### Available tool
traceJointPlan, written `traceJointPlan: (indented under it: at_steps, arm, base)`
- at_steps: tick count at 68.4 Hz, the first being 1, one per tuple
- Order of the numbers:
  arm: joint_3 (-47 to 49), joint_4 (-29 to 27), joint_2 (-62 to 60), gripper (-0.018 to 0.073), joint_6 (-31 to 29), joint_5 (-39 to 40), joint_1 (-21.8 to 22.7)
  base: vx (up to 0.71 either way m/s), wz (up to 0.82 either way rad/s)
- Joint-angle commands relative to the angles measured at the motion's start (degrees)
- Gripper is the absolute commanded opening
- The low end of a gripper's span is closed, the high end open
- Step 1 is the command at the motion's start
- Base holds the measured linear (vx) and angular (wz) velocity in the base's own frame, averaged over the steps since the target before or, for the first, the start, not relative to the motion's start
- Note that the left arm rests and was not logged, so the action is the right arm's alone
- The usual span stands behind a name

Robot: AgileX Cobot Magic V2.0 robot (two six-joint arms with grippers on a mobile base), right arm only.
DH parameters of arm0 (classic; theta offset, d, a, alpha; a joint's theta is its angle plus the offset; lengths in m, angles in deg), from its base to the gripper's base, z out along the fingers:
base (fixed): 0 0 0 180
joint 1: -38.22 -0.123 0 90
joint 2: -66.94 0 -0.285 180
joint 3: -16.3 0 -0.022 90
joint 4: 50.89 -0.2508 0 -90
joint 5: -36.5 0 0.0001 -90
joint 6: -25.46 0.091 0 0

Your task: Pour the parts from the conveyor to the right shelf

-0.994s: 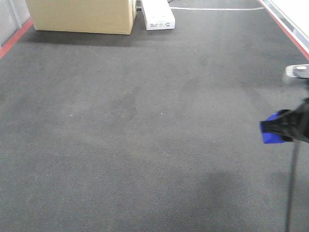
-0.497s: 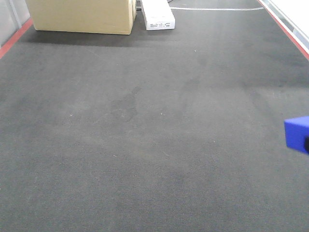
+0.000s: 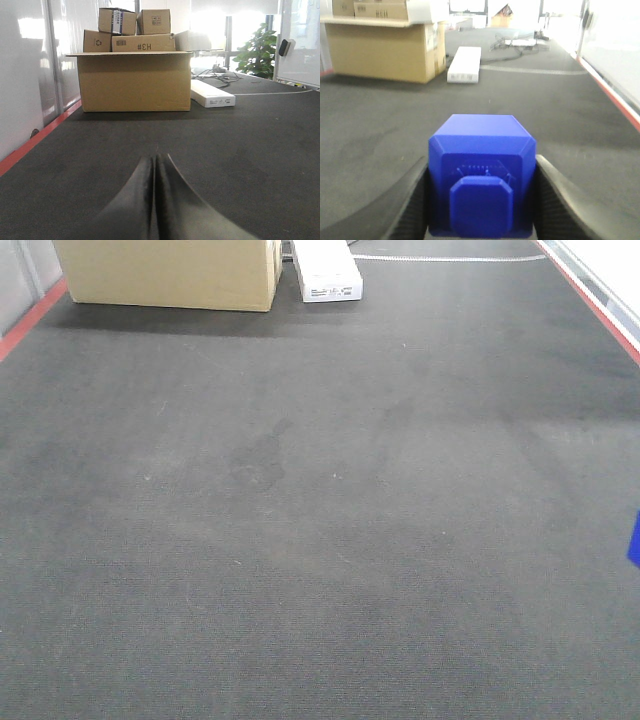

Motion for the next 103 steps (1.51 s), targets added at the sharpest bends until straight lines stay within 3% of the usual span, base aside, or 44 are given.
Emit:
traceJointPlan:
  at_steps: [1, 103]
  arm:
    - [1.4, 0.3, 0.5, -0.0005, 0.2, 5.9, 0.2]
    - [1.4, -0.4, 0.5, -0.0005, -1.0, 6.6, 0.2]
  base:
    - [0.0, 0.0]
    - [-0.01, 0.0]
